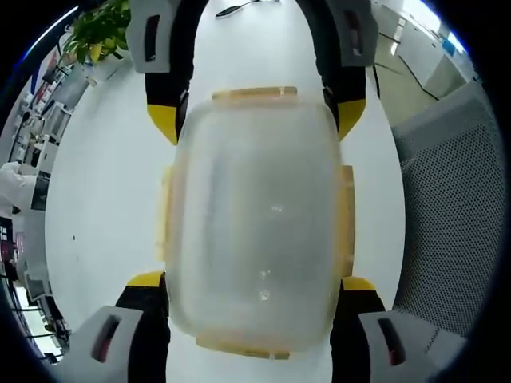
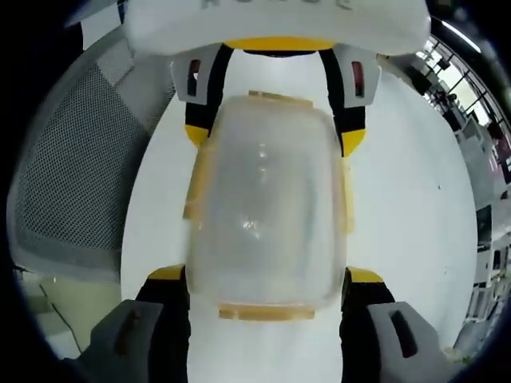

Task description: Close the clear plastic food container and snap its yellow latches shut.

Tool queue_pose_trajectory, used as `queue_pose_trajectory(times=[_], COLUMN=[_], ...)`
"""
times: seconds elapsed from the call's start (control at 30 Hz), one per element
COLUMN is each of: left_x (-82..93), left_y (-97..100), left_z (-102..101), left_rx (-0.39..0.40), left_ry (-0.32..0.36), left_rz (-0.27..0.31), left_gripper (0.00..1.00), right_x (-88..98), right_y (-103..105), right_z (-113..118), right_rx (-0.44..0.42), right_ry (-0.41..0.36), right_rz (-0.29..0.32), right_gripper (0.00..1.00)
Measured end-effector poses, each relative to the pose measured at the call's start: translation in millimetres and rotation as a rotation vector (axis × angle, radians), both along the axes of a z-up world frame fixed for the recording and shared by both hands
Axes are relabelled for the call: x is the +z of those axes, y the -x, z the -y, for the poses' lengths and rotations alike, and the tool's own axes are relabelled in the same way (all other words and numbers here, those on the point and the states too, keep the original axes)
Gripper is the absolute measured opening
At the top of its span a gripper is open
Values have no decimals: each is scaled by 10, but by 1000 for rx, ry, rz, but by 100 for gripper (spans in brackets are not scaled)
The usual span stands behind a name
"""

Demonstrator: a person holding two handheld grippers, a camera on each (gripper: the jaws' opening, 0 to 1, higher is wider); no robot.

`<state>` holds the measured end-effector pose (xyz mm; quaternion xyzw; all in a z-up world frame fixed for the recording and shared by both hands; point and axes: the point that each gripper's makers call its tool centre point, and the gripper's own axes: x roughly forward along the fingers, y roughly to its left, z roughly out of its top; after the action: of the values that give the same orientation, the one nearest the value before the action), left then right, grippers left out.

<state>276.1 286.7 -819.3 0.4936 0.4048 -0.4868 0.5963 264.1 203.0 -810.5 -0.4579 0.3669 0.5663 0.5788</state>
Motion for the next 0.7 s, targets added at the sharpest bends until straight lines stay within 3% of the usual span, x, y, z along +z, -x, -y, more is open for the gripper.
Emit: queue_pose_trajectory(times=[0.7], left_x=[-1], left_y=[-243], left_z=[-514], left_rx=[10], left_ry=[-2], left_rz=[-2], left_gripper=[81], right_x=[-2], right_y=[-253], right_z=[-523], right_rx=[5], right_ry=[-7], right_rz=[-3], right_gripper=[75])
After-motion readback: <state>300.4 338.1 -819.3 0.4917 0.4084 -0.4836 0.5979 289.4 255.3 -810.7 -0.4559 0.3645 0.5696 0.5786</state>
